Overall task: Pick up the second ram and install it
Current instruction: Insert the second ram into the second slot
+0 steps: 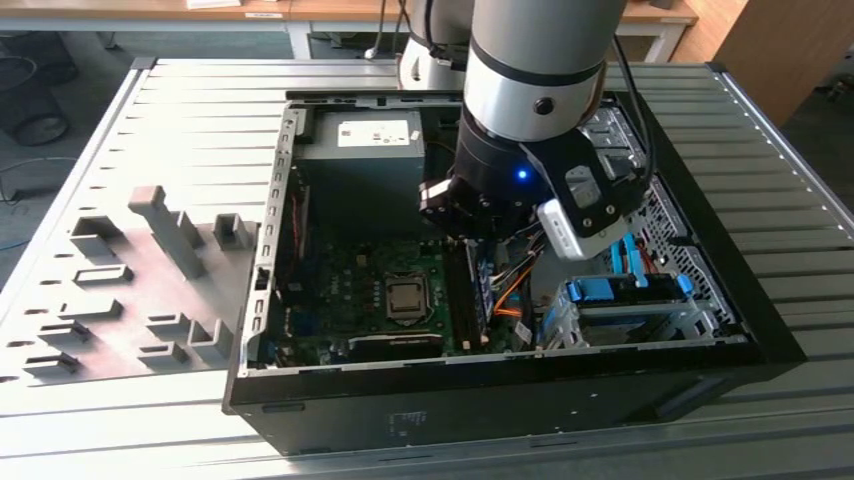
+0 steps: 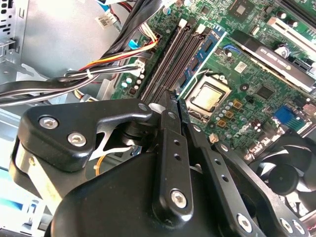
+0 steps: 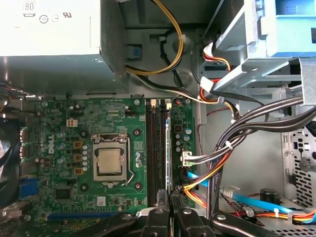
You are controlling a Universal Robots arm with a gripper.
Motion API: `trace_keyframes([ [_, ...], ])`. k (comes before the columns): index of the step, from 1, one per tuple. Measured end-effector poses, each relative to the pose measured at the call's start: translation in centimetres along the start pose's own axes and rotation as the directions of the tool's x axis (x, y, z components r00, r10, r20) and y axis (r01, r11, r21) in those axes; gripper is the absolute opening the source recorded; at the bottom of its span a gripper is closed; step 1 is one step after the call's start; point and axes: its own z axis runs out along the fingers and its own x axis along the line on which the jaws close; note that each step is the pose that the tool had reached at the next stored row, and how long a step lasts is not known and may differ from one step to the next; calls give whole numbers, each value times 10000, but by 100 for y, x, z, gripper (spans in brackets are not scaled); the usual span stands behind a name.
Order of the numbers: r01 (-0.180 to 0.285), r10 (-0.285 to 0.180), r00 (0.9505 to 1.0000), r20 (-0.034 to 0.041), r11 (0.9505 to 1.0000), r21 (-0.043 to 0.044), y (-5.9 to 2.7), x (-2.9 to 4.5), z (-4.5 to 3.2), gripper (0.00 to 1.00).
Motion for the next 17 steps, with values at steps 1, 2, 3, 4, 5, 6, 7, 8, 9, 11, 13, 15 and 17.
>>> trace_keyframes([
  [1, 0, 0, 10000, 0, 10000, 0, 0, 0, 2, 14],
  [2, 0, 0, 10000, 0, 10000, 0, 0, 0, 4, 14],
  [3, 0, 0, 10000, -1, 10000, 1, 0, 0, 6, 14],
  [4, 0, 0, 10000, 0, 10000, 1, 0, 0, 8, 14],
  [5, 0, 0, 10000, 0, 10000, 1, -1, 0, 10, 14],
  [6, 0, 0, 10000, 0, 10000, 1, -1, 0, 12, 14],
  [7, 0, 0, 10000, 0, 10000, 1, -1, 0, 15, 14],
  [8, 0, 0, 10000, 0, 10000, 1, -1, 0, 17, 14],
  [9, 0, 0, 10000, 0, 10000, 0, -1, 0, 19, 14],
  [11, 0, 0, 10000, 0, 10000, 0, -2, 0, 23, 14],
  [13, 0, 0, 10000, 0, 10000, 0, -2, 1, 27, 14],
  [15, 0, 0, 10000, 0, 10000, 1, -2, 1, 31, 14],
  [17, 0, 0, 10000, 0, 10000, 0, -2, 1, 36, 14],
])
